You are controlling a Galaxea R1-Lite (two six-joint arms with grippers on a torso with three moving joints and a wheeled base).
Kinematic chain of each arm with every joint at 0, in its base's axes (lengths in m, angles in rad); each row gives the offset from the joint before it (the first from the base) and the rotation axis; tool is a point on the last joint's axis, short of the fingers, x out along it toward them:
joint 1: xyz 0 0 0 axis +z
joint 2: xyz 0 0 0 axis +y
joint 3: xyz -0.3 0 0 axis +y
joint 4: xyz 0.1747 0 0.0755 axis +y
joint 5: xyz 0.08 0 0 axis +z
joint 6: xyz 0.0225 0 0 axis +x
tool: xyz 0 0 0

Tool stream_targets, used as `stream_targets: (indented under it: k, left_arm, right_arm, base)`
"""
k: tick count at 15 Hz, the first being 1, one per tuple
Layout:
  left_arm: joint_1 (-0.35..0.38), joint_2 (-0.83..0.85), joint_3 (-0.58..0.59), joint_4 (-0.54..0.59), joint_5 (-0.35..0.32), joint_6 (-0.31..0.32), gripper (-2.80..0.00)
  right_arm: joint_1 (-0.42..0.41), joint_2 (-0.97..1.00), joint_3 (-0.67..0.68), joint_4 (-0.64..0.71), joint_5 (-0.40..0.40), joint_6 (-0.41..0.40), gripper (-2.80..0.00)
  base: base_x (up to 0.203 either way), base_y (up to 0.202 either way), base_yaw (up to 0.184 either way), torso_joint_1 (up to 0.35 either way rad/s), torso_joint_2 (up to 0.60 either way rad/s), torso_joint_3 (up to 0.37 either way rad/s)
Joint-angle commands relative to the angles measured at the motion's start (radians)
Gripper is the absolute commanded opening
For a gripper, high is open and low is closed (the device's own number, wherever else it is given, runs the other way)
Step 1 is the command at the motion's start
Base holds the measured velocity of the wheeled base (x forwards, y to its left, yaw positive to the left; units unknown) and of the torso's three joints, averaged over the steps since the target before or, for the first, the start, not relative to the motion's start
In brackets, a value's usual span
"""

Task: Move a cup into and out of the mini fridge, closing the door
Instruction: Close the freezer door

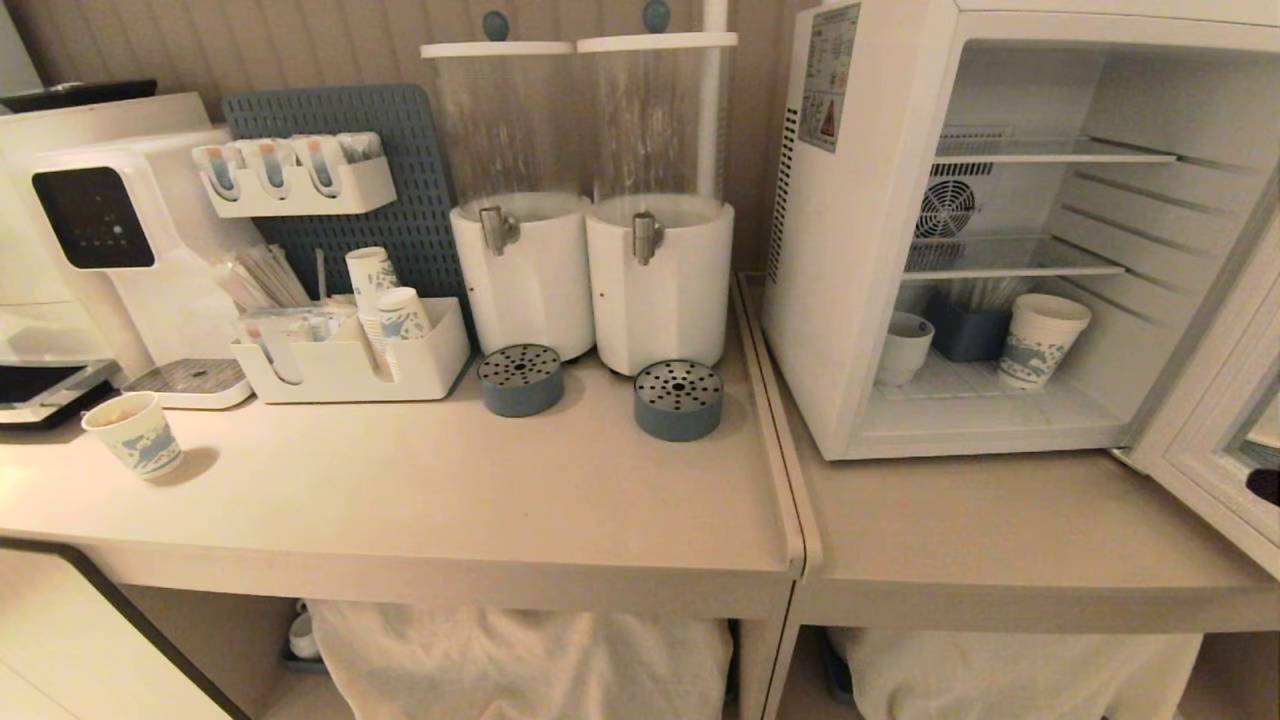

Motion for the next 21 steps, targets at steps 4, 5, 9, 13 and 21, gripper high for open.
stream_targets:
  k: [4, 5, 9, 13, 21]
  left_arm:
    - [0.0, 0.0, 0.0, 0.001, 0.0, 0.003, -2.8]
    - [0.0, 0.0, 0.0, 0.0, 0.0, 0.003, -2.8]
    - [0.0, 0.0, 0.0, 0.001, 0.0, 0.003, -2.8]
    - [0.0, 0.0, 0.0, 0.0, 0.0, 0.003, -2.8]
    - [0.0, 0.0, 0.0, 0.001, 0.0, 0.003, -2.8]
  right_arm:
    - [-0.049, -0.109, 0.0, 0.038, 0.07, -0.007, -2.8]
    - [-0.049, -0.115, 0.002, 0.038, 0.072, -0.007, -2.8]
    - [-0.016, -0.205, -0.006, 0.129, 0.123, -0.005, -2.8]
    - [0.262, -0.37, 0.006, 0.177, -0.174, 0.058, -2.8]
    - [0.512, -0.862, 0.172, 0.239, -0.742, 0.272, -2.8]
  base:
    - [0.0, 0.0, 0.0, 0.0, 0.0, 0.0]
    - [0.0, 0.0, 0.0, 0.0, 0.0, 0.0]
    - [0.0, 0.0, 0.0, 0.0, 0.0, 0.0]
    - [0.0, 0.0, 0.0, 0.0, 0.0, 0.0]
    - [0.0, 0.0, 0.0, 0.0, 0.0, 0.0]
